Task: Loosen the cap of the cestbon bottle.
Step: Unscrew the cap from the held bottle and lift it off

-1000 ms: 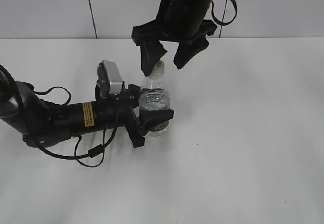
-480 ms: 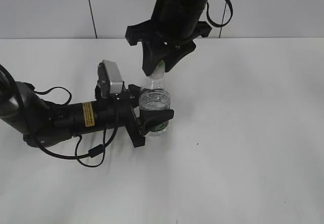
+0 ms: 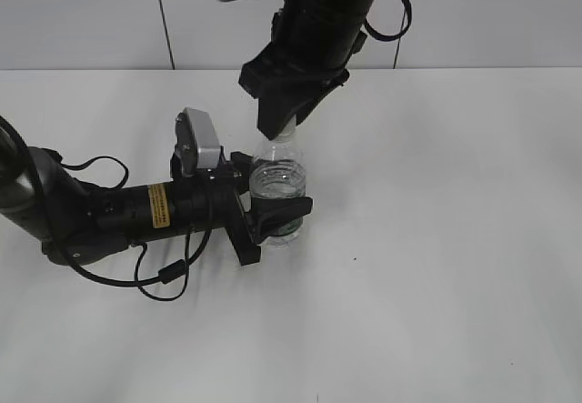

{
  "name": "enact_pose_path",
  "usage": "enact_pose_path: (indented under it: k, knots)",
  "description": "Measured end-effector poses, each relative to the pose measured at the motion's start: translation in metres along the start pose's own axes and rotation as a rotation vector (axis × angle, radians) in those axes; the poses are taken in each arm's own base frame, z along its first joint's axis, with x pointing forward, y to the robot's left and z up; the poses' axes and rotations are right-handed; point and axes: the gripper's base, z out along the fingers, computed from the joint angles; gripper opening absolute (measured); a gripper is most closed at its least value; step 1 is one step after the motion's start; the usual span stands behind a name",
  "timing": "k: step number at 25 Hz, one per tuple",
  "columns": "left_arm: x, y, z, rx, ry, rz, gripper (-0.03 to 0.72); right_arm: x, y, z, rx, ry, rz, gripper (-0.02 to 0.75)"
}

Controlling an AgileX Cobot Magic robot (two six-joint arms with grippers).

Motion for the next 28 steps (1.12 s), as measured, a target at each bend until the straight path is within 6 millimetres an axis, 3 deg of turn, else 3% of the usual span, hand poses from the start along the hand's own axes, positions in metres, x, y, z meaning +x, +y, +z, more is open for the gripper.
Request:
enact_pose_path:
  k: [10,22,28]
  knots:
    - [0.0,0.0,0.0,-0.001,0.001,0.0,0.403,0.0,-0.001,-0.001,0.01,0.003,-0.485,0.305]
    - [0.0,0.0,0.0,-0.001,0.001,0.0,0.404,0.0,-0.002,-0.004,0.031,0.022,-1.201,0.305]
    - [0.0,0.0,0.0,0.003,0.0,0.005,0.404,0.001,0.002,-0.018,0.053,0.003,-1.278,0.292]
